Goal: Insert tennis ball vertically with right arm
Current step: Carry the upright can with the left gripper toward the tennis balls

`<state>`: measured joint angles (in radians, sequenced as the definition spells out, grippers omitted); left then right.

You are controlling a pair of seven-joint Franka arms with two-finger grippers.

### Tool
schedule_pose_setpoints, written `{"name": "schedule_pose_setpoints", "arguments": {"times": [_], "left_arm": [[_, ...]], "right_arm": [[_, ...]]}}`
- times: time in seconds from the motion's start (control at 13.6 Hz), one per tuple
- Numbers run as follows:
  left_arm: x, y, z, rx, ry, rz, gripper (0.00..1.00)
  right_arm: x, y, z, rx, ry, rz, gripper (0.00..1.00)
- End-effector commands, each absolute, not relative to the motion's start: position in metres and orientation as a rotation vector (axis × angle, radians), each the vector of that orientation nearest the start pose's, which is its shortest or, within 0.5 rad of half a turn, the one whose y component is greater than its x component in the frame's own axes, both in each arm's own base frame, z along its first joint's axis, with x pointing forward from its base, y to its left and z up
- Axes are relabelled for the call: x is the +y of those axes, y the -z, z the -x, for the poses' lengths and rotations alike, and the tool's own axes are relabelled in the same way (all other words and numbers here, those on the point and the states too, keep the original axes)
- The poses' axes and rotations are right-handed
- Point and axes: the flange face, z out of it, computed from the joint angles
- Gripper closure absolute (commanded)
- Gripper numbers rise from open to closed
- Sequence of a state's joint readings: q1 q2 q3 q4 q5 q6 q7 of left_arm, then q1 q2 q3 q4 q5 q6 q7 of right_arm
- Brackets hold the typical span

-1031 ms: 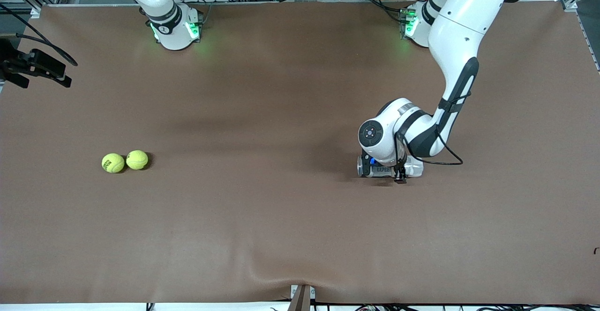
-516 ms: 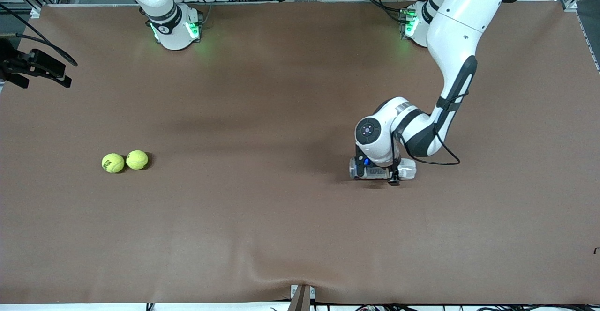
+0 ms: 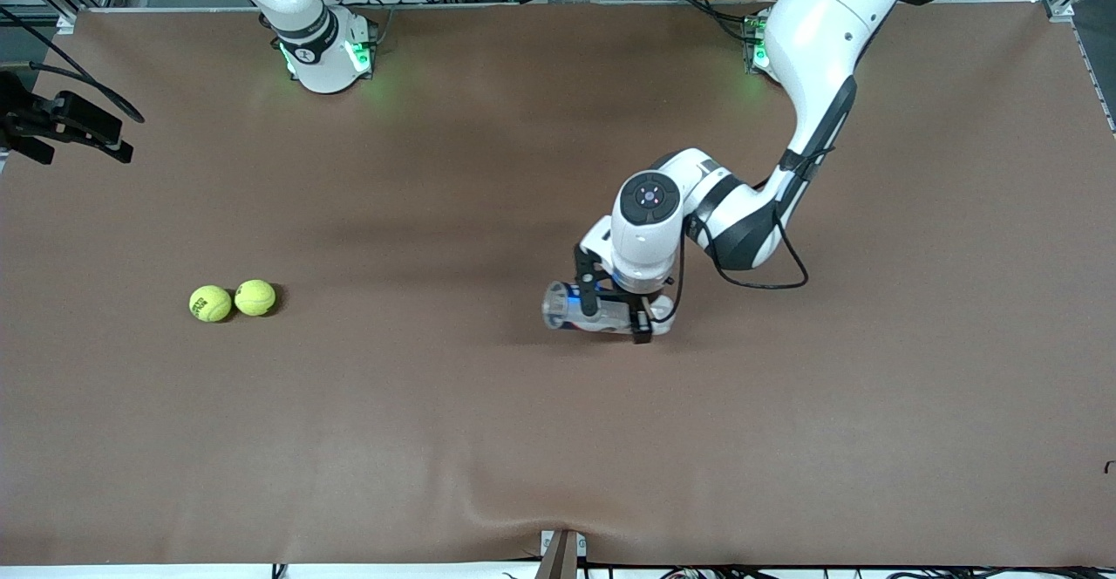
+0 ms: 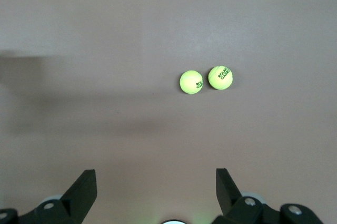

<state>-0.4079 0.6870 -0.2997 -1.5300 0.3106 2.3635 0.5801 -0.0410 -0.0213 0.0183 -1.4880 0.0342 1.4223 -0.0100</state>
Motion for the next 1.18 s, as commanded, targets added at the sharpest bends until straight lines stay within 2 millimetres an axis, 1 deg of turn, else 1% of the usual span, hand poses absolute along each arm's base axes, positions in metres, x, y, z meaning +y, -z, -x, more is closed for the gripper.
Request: {"name": "schedule_pose_setpoints", "arguments": {"times": [0.0, 0.15, 0.22, 0.29, 0.37, 0.44, 0.52, 0.66, 0.88, 1.1], "left_arm": [[-0.485, -0.299, -0.568, 1.906, 0.582, 2.576, 0.26], [-0.518, -0.306, -0.554, 1.870, 0.757, 2.682, 0.26], [-0.528, -0.309, -0.548, 1.837, 0.826, 2.733, 0.28], [-0.542, -0.311, -0.538, 1.801, 0.904, 2.786, 0.28], [-0.558, -0.310, -0.525, 1.775, 0.987, 2.823, 0.28], [-0.571, -0.305, -0.513, 1.760, 1.058, 2.842, 0.28], [-0.578, -0.299, -0.506, 1.739, 1.128, 2.852, 0.28], [-0.586, -0.281, -0.496, 1.703, 1.271, 2.847, 0.28], [-0.590, -0.256, -0.484, 1.630, 1.465, 2.839, 0.28], [-0.586, -0.219, -0.475, 1.579, 1.570, 2.824, 0.28]], "right_arm": [[-0.008, -0.665, -0.529, 0.031, -0.061, 3.092, 0.00], [-0.008, -0.666, -0.529, 0.031, -0.058, 3.092, 0.00], [-0.008, -0.666, -0.529, 0.033, -0.056, 3.091, 0.00], [-0.008, -0.666, -0.529, 0.033, -0.056, 3.091, 0.00], [-0.007, -0.666, -0.529, 0.031, -0.056, 3.092, 0.00], [-0.008, -0.666, -0.529, 0.033, -0.058, 3.092, 0.00], [-0.009, -0.666, -0.529, 0.038, -0.058, 3.092, 0.00], [-0.008, -0.666, -0.529, 0.033, -0.058, 3.092, 0.00], [-0.007, -0.665, -0.527, 0.033, -0.070, 3.092, 0.00], [-0.010, -0.663, -0.526, 0.041, -0.099, 3.091, 0.00]]}}
